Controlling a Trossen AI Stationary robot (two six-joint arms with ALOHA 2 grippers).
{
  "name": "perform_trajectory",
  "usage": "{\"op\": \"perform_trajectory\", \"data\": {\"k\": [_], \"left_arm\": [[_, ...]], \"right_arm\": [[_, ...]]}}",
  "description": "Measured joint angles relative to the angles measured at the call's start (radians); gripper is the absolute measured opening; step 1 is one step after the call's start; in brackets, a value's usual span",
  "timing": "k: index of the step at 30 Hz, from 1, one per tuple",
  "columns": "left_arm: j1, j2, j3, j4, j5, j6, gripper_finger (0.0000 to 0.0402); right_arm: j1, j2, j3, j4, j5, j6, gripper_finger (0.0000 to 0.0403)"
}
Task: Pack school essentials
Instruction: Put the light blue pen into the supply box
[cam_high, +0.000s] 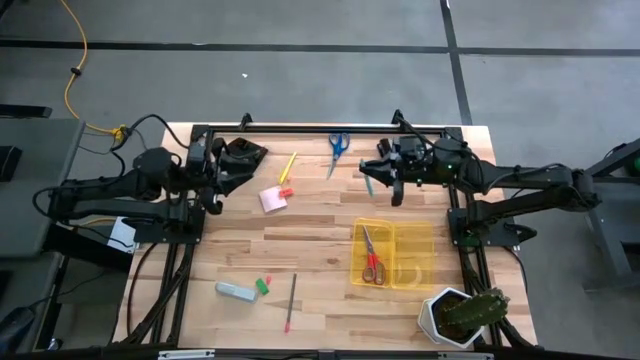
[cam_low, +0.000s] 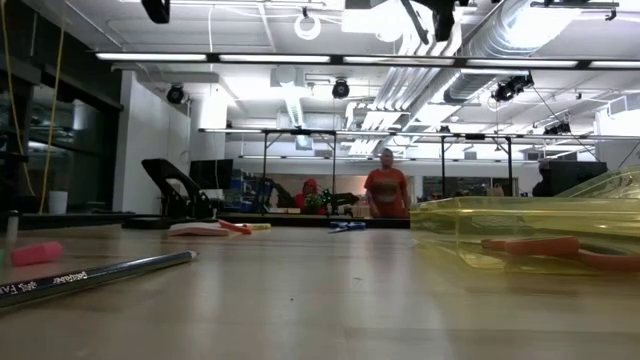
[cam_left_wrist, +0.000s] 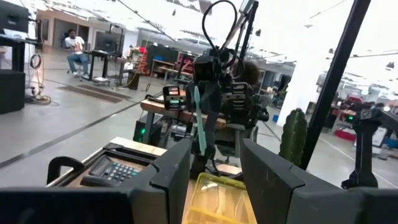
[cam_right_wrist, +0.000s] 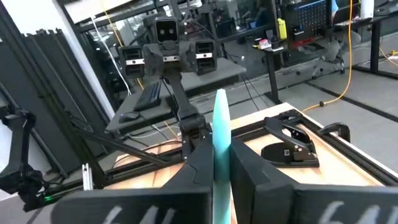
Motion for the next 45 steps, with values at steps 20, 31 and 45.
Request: {"op": "perform_trajectory", "data": {"k": [20, 31, 45], "left_arm": [[0.0, 0.019, 0.0, -0.015, -0.017, 0.0, 0.0131], [0.0, 0.019, 0.0, -0.015, -0.073, 0.001, 0.0131], [0.0, 0.019, 0.0, -0.015, -0.08, 0.001, 0.0131]], "right_arm": [[0.304, 0.139, -0.239, 0.007, 0.301, 0.68, 0.0003], [0.533, 0.316, -0.261, 0.021, 0.692, 1.259, 0.0003], [0.556, 0.521, -0.207, -0.152, 0.583, 1.69, 0.0003]]}}
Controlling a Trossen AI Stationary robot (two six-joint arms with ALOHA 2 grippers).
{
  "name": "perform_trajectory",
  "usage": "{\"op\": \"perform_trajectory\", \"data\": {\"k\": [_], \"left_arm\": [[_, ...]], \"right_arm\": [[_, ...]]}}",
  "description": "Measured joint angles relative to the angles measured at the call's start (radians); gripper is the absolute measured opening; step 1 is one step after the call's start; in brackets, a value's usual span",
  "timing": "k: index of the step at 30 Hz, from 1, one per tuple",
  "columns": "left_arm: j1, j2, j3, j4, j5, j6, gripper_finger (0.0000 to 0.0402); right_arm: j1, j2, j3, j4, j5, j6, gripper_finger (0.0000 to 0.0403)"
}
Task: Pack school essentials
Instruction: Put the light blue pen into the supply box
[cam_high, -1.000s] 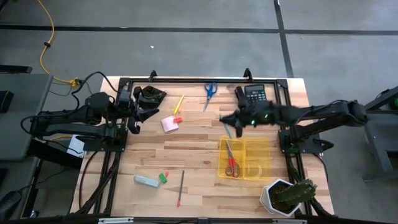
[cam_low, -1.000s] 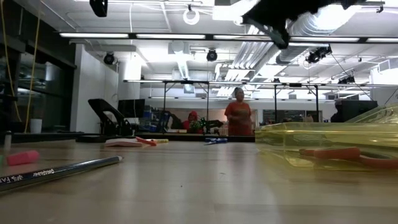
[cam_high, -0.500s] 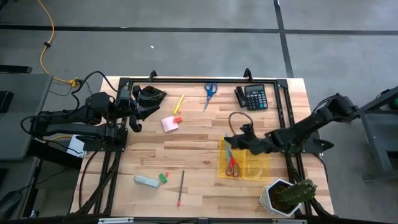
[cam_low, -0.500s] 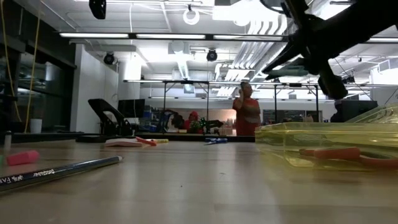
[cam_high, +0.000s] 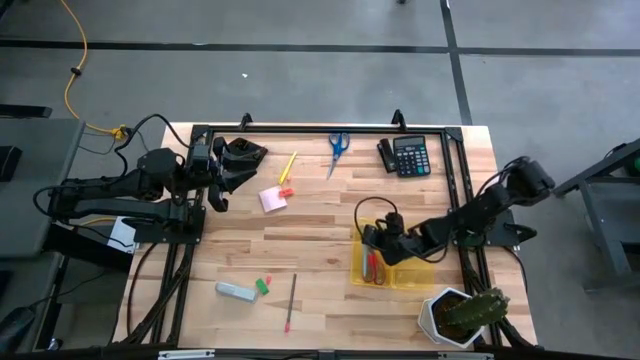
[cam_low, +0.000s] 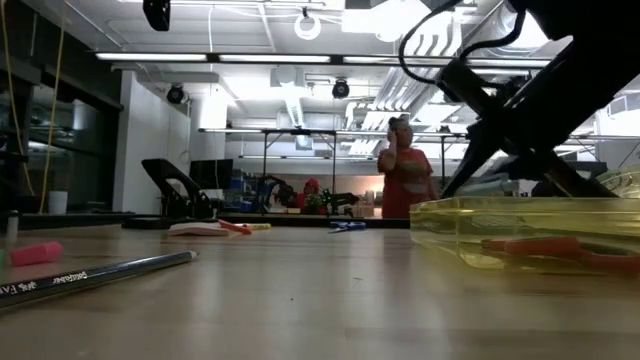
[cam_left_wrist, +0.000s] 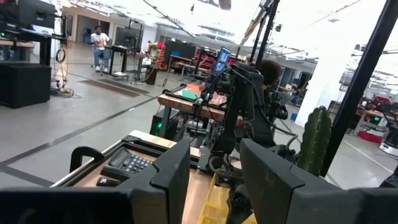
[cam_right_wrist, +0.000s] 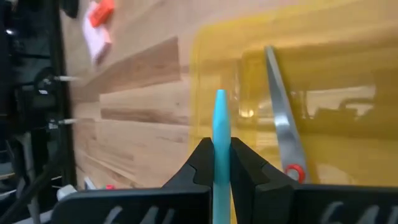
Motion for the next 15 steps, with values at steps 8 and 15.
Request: {"op": "perform_trajectory", "data": {"k": [8, 15], "left_arm": [[0.0, 0.0, 0.0, 0.0, -0.01, 0.019, 0.0131], [0.0, 0.0, 0.0, 0.0, -0.03, 0.019, 0.0131]], "right_arm": [[-0.041, 0.067, 0.0, 0.098, -0.116, 0.023, 0.0022], [-0.065, 0.095, 0.0, 0.12, -0.135, 0.031, 0.0042]]}}
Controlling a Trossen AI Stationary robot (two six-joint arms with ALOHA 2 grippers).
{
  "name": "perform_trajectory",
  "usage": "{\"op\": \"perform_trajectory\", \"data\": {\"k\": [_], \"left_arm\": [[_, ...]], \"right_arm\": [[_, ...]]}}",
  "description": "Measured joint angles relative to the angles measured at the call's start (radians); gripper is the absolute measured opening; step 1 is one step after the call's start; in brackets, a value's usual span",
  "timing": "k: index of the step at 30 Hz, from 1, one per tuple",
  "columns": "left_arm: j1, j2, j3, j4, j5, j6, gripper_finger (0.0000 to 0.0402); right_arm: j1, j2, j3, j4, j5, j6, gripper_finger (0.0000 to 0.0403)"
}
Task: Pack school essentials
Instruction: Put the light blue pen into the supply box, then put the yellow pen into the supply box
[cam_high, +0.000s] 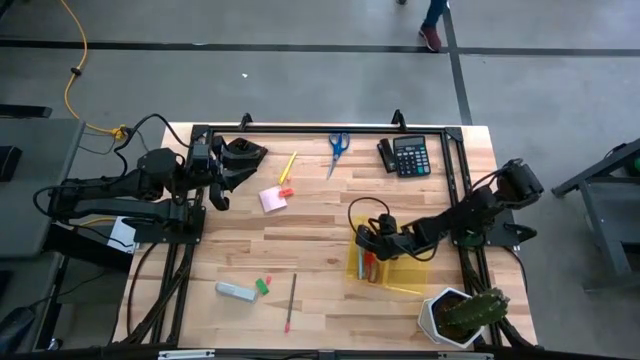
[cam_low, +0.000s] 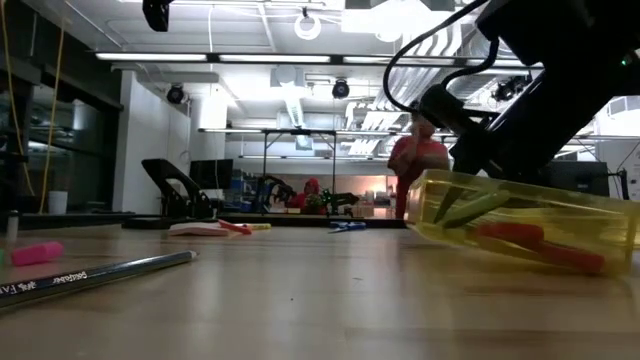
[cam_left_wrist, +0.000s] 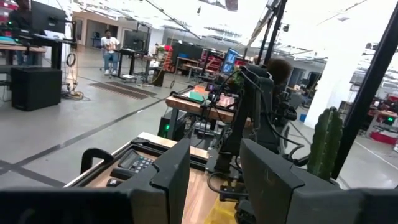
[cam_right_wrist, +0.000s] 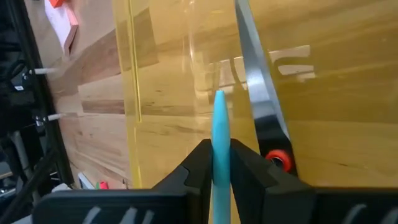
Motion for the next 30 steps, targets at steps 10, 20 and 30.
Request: {"op": "perform_trajectory", "data": {"k": [10, 20, 30], "left_arm": [[0.0, 0.0, 0.0, 0.0, 0.0, 0.0, 0.0131], [0.0, 0.0, 0.0, 0.0, 0.0, 0.0, 0.0131], [0.0, 0.0, 0.0, 0.0, 0.0, 0.0, 0.0131]], "right_arm": [[-0.002, -0.001, 0.0, 0.0, -0.004, 0.007, 0.0048], [-0.002, -0.135, 0.0, -0.176, -0.031, -0.084, 0.0049], [-0.041, -0.341, -0.001, -0.172, -0.009, -0.319, 0.0049]]}}
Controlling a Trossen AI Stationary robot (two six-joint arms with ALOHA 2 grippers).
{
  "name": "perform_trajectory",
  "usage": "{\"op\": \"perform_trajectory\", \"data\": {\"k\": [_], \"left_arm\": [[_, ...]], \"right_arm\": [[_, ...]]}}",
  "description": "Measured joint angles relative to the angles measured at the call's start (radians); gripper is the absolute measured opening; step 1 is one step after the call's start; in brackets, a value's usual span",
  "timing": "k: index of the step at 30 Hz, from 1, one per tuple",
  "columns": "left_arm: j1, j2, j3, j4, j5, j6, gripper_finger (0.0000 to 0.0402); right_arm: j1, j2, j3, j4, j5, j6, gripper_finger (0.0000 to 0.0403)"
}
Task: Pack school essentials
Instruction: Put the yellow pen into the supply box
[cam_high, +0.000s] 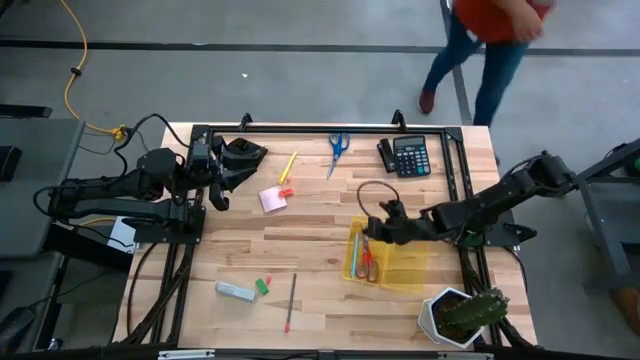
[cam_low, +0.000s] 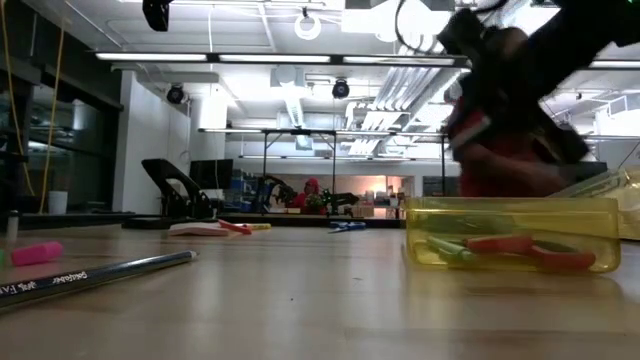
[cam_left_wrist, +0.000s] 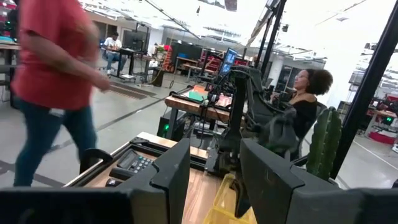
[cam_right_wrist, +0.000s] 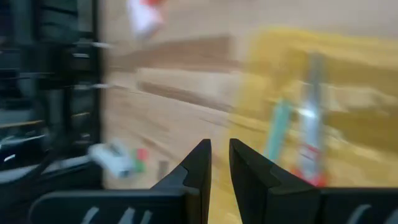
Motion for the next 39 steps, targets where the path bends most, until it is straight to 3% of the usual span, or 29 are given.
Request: {"op": "perform_trajectory", "data": {"k": [5, 8, 15, 19, 22, 25, 28, 39], "left_arm": [[0.0, 0.0, 0.0, 0.0, 0.0, -0.001, 0.0131], [0.0, 0.0, 0.0, 0.0, 0.0, -0.002, 0.0131], [0.0, 0.0, 0.0, 0.0, 0.001, -0.011, 0.0131], [0.0, 0.0, 0.0, 0.0, 0.001, -0.028, 0.0131], [0.0, 0.0, 0.0, 0.0, 0.002, -0.03, 0.0131], [0.0, 0.0, 0.0, 0.0, 0.002, -0.029, 0.0131], [0.0, 0.0, 0.0, 0.0, 0.002, -0.027, 0.0131], [-0.001, 0.0, 0.0, 0.0, 0.002, -0.027, 0.0131]], "right_arm": [[-0.079, -0.063, 0.0, 0.13, 0.005, -0.309, 0.0049], [-0.133, -0.069, 0.0, 0.316, -0.026, -0.594, 0.0049], [-0.266, -0.071, 0.007, 0.701, -0.234, -1.19, 0.0048], [-0.338, -0.071, 0.095, 0.628, -0.369, -1.345, 0.0046], [-0.381, -0.071, 0.211, 0.428, -0.455, -1.46, 0.0027], [-0.411, -0.071, 0.336, 0.214, -0.488, -1.554, 0.0005], [-0.426, -0.071, 0.422, 0.091, -0.492, -1.612, 0.0007], [-0.425, -0.071, 0.465, 0.055, -0.503, -1.648, 0.0]]}}
